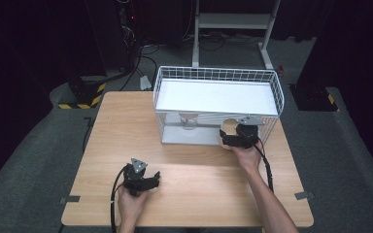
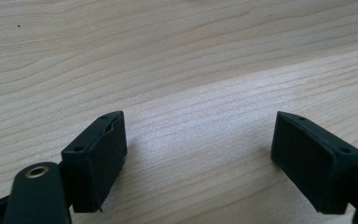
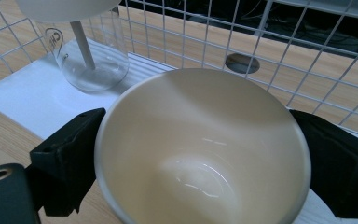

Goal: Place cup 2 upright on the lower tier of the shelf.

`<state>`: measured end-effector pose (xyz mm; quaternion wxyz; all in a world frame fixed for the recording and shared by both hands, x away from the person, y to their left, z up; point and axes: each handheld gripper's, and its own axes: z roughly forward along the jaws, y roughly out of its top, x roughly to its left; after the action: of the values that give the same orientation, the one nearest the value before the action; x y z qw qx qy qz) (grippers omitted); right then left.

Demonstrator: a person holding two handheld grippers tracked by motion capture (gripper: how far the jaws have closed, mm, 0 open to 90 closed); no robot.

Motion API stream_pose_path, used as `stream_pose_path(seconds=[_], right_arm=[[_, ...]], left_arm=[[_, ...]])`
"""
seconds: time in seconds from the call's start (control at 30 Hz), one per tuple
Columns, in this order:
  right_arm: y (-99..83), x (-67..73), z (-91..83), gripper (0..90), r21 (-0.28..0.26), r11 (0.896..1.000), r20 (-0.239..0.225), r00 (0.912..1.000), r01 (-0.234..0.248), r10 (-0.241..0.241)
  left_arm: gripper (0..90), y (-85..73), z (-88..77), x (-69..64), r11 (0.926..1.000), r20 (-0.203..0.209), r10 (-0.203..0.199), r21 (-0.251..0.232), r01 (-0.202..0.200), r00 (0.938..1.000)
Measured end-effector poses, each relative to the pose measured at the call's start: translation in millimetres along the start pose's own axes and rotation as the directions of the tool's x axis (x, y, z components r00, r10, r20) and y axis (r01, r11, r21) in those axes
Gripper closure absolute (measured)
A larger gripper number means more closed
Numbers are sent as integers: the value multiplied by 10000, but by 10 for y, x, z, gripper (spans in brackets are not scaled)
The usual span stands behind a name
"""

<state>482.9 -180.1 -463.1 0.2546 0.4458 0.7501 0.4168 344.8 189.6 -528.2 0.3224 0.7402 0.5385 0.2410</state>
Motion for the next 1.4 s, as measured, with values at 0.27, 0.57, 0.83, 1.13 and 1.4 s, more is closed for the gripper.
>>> stream_pose_path(seconds=[0.27,0.57,0.83,1.13,1.4], right_arm=[[2,-9,-59,80,-114,9999,-21,10000,-61,61],[-46,-23,-161,80,-274,9995,-101,9998,-180,177],[-41,-29,-236,82,-358,9993,-337,9994,-99,87],[-93,-32,-321,86,-409,9989,-399,9990,-226,210],[-215,-35,-422,145,-399,9987,-447,9985,-328,310]], left_arm=[[184,0,0,0,10000,1,0,1,0,10000],[184,1,-1,1,10000,8,6,16,-6,10000],[184,0,0,0,10000,-1,2,2,-2,10000],[184,0,0,0,10000,-2,0,1,0,10000],[185,0,0,0,10000,-2,-1,0,1,10000]])
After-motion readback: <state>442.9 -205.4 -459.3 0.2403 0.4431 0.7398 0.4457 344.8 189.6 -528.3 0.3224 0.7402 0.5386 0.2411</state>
